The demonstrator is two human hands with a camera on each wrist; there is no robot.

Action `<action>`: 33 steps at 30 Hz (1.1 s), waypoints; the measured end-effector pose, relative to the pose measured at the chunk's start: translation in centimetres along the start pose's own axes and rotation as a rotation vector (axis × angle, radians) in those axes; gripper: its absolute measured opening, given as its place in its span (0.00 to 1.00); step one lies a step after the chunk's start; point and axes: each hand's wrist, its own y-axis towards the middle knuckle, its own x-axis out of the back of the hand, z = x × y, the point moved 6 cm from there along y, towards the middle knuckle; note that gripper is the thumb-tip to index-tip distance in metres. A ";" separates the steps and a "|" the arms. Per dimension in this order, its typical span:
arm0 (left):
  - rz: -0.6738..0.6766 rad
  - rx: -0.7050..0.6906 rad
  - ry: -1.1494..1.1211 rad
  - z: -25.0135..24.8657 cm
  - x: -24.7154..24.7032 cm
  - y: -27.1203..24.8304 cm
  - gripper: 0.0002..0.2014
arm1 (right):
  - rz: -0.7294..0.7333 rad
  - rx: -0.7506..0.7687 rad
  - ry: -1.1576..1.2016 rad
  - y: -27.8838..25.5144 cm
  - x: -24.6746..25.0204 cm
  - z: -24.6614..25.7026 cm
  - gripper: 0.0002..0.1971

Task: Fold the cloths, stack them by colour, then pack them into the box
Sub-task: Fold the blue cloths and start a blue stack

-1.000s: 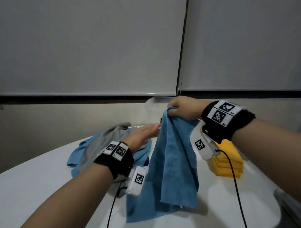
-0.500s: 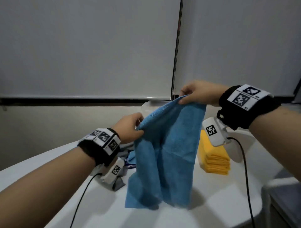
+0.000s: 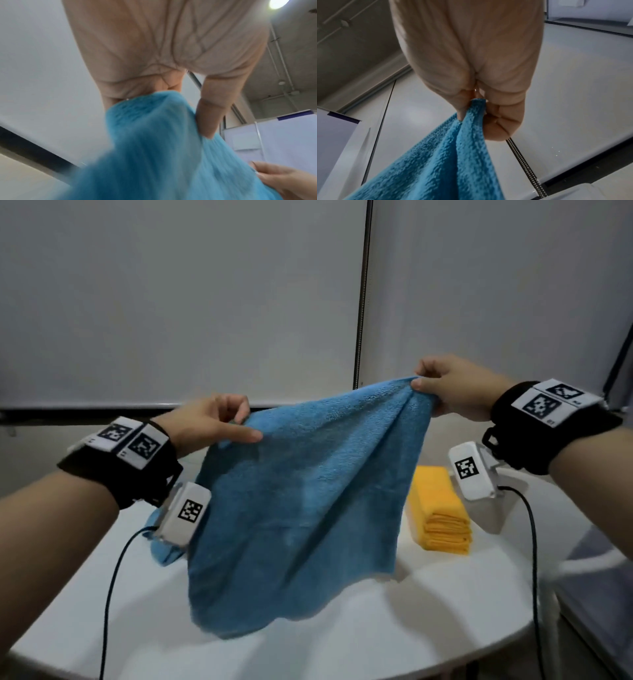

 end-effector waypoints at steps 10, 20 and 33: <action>-0.284 0.214 0.910 2.0 5.0 2.3 0.04 | -0.159 -0.105 -0.449 2.3 1.3 -4.4 0.16; -0.646 -0.034 0.146 -1.4 5.9 -0.7 0.12 | -0.296 0.020 0.300 -1.5 3.7 -3.3 0.10; 0.329 0.398 0.207 12.6 -6.2 -12.2 0.07 | 0.655 -0.398 0.086 -16.4 -5.6 -17.8 0.06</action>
